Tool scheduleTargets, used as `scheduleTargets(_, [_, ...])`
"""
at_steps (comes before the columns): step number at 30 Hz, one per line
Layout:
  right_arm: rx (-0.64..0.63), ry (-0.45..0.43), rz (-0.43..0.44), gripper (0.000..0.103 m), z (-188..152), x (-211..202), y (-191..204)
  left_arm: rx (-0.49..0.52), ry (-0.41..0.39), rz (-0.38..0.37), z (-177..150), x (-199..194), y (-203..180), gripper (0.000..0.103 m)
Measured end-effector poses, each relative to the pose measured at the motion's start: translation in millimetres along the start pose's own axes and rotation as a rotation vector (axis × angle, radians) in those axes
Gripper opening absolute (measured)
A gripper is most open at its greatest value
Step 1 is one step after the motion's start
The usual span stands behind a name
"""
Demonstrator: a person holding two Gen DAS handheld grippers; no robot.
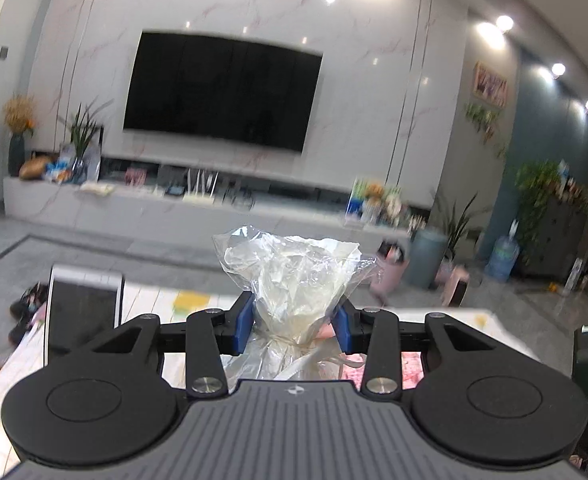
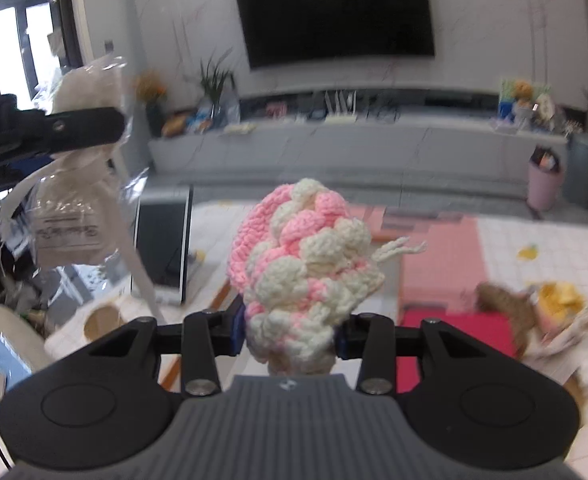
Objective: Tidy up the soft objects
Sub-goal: 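Lift both held items and carry them over the open orange box, then lower both items into the box and open both tools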
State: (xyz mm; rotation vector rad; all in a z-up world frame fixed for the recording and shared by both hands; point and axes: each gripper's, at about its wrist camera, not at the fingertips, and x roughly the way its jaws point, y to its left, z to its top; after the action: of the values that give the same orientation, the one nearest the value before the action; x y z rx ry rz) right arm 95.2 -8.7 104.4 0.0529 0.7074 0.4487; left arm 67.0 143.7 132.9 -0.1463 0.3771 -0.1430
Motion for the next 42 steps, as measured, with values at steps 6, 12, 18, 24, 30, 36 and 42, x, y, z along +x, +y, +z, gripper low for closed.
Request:
scheduleTargets(6, [-0.009, 0.117, 0.002, 0.04, -28, 49, -7, 0.042, 0.174, 0.05, -40, 37, 14, 0.046])
scheduleTargets(12, [-0.01, 0.205, 0.017, 0.041, -50, 72, -18, 0.112, 0.366, 0.083, -64, 74, 5, 0.046])
scheduleTargets(18, [-0.024, 0.215, 0.011, 0.041, -58, 75, -28, 0.162, 0.483, 0.141, -82, 104, -3, 0.046])
scheduleTargets(24, [-0.036, 0.209, 0.021, 0.042, -60, 67, -32, 0.227, 0.632, 0.249, -105, 138, -3, 0.046])
scheduleTargets(30, [-0.067, 0.22, 0.023, 0.042, -59, 69, -30, 0.22, 0.738, 0.35, -120, 155, -1, 0.047])
scheduleTargets(36, [-0.066, 0.222, 0.03, 0.042, -61, 68, -30, 0.345, 0.739, 0.42, -123, 163, -6, 0.08])
scheduleTargets(42, [-0.067, 0.222, 0.035, 0.042, -61, 69, -30, 0.357, 0.725, 0.375, -120, 155, -5, 0.078])
